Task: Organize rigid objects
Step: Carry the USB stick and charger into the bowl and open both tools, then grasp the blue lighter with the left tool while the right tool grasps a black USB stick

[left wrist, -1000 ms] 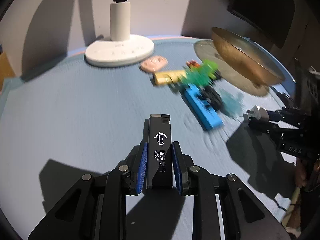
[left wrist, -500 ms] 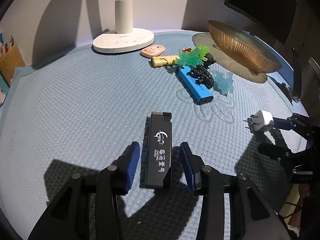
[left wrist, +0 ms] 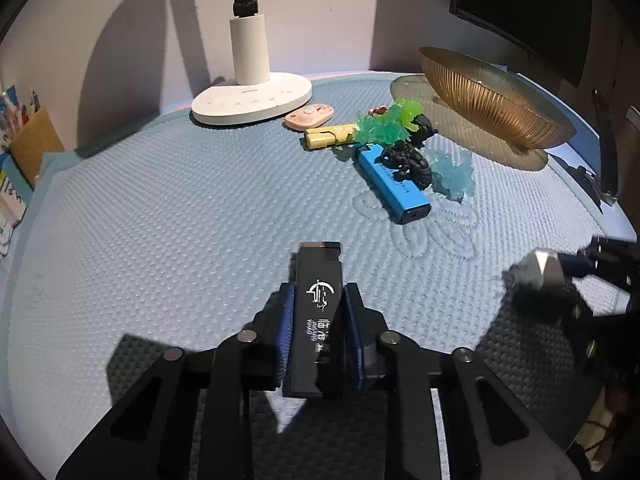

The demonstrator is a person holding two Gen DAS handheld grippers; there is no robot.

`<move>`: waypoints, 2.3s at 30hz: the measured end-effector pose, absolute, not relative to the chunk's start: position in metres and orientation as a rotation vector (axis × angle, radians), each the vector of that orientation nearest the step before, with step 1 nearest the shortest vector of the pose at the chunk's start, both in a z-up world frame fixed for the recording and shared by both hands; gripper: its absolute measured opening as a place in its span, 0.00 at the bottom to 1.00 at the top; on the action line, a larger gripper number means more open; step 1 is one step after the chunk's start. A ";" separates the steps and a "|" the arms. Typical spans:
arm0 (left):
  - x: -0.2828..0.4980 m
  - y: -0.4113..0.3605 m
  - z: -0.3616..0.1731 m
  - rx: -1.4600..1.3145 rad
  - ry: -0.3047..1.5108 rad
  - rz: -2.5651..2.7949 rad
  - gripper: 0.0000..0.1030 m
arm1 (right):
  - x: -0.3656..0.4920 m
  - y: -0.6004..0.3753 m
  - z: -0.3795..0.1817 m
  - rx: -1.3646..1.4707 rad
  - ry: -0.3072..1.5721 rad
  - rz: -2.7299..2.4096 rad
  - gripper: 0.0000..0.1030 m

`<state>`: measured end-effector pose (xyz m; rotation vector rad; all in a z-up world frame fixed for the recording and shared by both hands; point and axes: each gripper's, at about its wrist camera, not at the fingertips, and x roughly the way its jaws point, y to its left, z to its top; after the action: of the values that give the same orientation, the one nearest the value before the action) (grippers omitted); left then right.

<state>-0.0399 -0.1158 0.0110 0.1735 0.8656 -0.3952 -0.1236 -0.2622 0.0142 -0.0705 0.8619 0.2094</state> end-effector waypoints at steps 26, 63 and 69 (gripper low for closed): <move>0.060 -0.313 0.096 0.115 0.813 -0.750 0.20 | -0.037 -0.440 0.095 0.339 0.847 -0.109 0.36; 0.000 -0.107 0.024 -0.106 0.945 -0.535 0.52 | -0.066 -0.307 0.019 0.201 0.937 -0.017 0.55; 0.009 -0.156 0.021 -0.060 0.967 -0.569 0.52 | -0.060 -0.299 0.016 0.168 0.908 -0.053 0.56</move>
<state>0.0089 -0.1564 0.0205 -0.0597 0.9668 -0.5694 -0.0599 -0.2995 0.0162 0.1677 0.9083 -0.0531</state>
